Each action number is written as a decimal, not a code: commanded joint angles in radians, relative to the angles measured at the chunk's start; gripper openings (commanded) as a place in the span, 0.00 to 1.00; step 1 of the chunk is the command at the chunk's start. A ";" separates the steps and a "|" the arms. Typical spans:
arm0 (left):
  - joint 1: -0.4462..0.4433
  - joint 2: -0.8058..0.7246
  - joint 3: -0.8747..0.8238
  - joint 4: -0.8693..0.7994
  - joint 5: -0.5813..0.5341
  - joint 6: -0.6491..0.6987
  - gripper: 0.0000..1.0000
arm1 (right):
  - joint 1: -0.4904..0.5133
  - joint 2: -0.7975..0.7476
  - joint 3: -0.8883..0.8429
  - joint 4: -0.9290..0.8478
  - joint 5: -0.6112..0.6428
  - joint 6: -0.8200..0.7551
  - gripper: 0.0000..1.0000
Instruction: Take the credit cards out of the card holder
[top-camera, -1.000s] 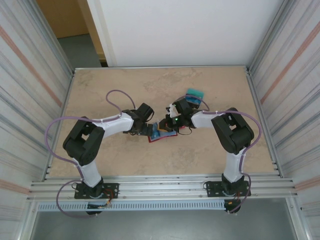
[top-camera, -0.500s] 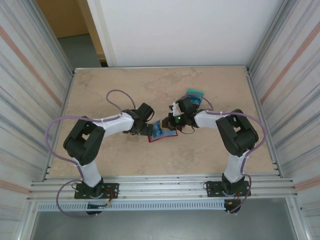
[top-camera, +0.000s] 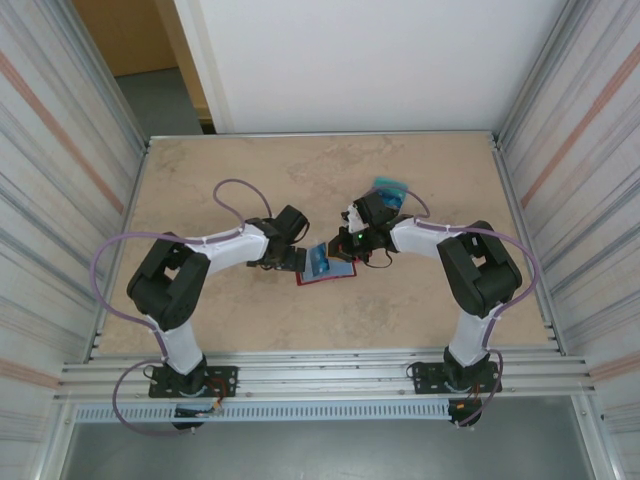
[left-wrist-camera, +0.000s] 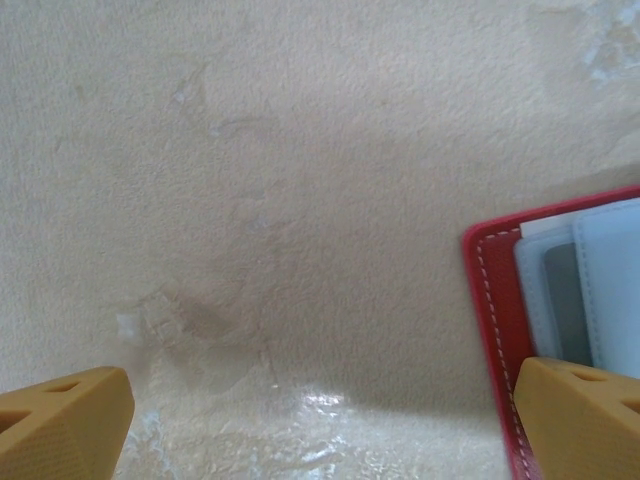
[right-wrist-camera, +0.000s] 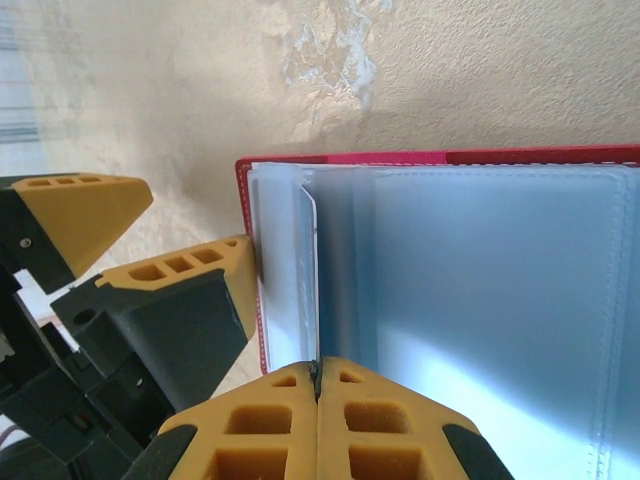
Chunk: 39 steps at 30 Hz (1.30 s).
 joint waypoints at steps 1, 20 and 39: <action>-0.015 -0.064 0.047 -0.037 0.015 0.001 0.99 | 0.010 -0.011 0.033 -0.023 0.008 -0.024 0.01; -0.023 0.044 0.067 -0.048 0.036 -0.004 0.99 | 0.022 0.007 0.023 0.030 -0.005 0.007 0.02; -0.018 0.058 0.055 -0.029 0.056 -0.009 0.99 | 0.044 0.035 0.056 -0.018 0.058 -0.025 0.01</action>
